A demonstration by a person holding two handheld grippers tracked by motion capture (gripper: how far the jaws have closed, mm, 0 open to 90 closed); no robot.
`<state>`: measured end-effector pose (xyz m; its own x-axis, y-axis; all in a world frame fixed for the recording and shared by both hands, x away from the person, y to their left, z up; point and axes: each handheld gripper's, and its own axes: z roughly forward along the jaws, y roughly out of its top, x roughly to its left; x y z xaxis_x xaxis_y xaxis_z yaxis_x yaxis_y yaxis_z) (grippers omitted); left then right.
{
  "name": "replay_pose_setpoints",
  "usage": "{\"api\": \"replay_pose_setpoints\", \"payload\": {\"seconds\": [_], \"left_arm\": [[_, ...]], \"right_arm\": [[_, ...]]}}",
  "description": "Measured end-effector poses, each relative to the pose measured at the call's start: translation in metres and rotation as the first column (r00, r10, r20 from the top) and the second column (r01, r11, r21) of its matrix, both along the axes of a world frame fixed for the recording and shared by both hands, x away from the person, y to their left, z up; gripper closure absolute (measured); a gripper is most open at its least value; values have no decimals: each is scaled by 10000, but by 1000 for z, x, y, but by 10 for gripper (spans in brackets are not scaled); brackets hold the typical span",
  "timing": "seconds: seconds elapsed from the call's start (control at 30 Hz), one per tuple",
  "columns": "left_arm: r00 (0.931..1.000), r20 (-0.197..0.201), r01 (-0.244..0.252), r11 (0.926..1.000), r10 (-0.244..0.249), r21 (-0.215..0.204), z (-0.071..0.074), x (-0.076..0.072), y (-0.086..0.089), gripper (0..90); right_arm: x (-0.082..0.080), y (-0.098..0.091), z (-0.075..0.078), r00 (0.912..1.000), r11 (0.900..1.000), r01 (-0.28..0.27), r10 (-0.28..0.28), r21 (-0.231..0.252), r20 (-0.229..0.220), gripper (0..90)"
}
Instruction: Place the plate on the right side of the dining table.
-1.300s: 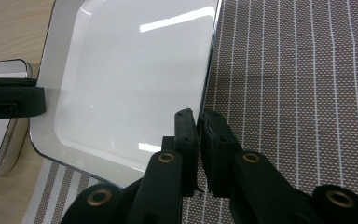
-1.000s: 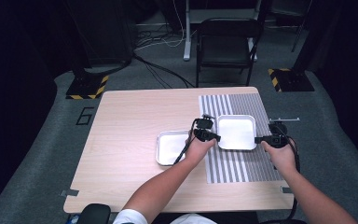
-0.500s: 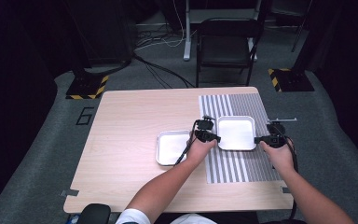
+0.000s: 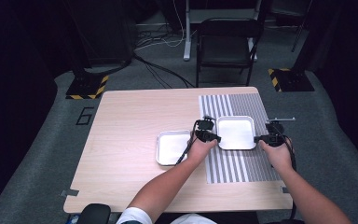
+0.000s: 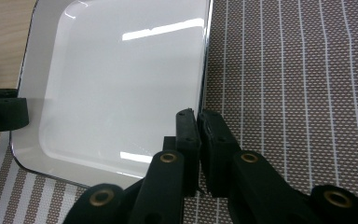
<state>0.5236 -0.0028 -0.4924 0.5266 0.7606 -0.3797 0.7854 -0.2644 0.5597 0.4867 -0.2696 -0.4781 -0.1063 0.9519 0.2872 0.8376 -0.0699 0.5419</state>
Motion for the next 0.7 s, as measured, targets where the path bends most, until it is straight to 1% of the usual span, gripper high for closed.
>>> {"api": "replay_pose_setpoints", "payload": {"seconds": [0.1, 0.13, 0.23, 0.37, 0.53, 0.57, 0.63, 0.7], "left_arm": [[10000, -34, 43, 10000, -43, 14, 0, 1, -1, 780], [10000, -24, 5, 10000, -5, -13, -1, 1, -1, 779], [10000, -63, 13, 10000, -14, -71, -1, 1, -2, 779], [9999, -67, 135, 9999, -135, 27, -3, 2, -5, 775], [9999, -105, 128, 9999, -127, 46, -4, 2, -7, 772], [9998, -101, 151, 9999, -151, 70, -4, 2, -7, 772], [9999, -95, 83, 10000, -83, 50, -4, 3, -8, 772], [9998, -114, 136, 9999, -135, 89, -5, 3, -7, 772]], "right_arm": [[2, 0, 0, 9999, 9999, 122, -122, -5, -47, 862], [2, 0, -1, 9999, 9999, 115, -115, -44, -5, 863], [4, -1, -2, 9999, 9999, 134, -134, -45, -74, 864], [5, -3, -4, 9999, 9998, 143, -144, -144, -92, 866], [7, -5, -5, 9999, 9995, 165, -166, -267, -15, 869], [7, -5, -5, 9998, 9995, 182, -184, -265, -75, 869], [8, -4, -6, 9998, 9992, 181, -183, -348, -57, 868], [9, -3, -6, 9998, 9991, 207, -209, -366, -47, 869]]}}
